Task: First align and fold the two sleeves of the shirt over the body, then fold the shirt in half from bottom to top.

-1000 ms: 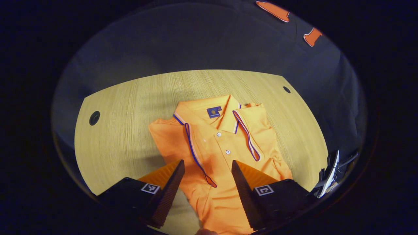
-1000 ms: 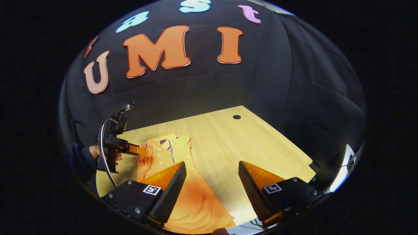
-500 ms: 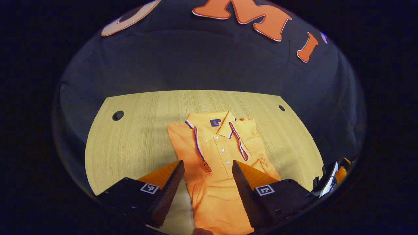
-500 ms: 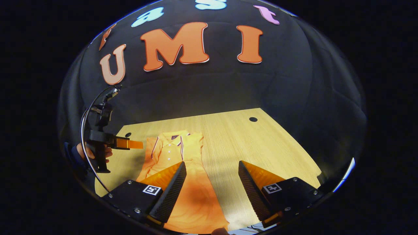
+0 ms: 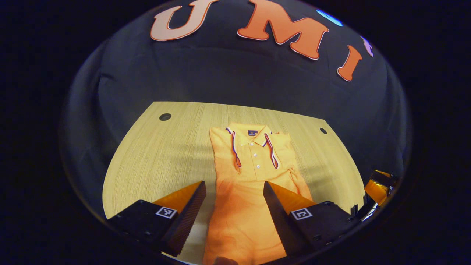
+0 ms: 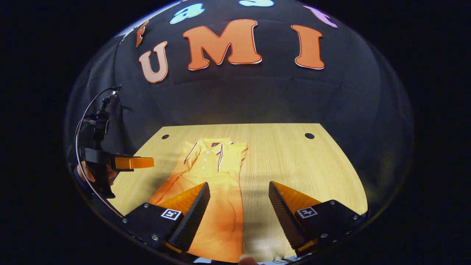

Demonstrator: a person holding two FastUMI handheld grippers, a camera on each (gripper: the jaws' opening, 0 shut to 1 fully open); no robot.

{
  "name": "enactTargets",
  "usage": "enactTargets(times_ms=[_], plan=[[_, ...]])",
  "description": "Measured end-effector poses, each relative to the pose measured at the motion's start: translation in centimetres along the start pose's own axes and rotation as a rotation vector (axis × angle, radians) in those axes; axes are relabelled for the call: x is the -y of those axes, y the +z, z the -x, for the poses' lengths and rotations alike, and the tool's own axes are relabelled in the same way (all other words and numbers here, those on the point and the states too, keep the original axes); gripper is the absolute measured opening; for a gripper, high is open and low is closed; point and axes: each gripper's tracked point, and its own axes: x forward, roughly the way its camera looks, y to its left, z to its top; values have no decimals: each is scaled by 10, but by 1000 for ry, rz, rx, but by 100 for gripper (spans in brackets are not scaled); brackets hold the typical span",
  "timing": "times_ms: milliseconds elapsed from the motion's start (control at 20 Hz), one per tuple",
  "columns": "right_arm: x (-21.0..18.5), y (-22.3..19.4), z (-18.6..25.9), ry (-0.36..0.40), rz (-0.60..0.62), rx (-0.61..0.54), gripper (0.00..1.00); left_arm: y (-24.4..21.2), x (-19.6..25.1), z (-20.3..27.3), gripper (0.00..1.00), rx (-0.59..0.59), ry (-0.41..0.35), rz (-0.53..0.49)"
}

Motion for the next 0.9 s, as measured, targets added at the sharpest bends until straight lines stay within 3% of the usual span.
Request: enactTargets(times_ms=[250,600,900], plan=[[0,-28,1,46,34,-44,98,-44,-8,30,96,-28,40,38],[0,-75,-1,67,74,-142,98,-108,-20,50,96,-114,91,4],[2,-128,1,79,107,-263,98,-170,-16,55,96,-233,90,-32]])
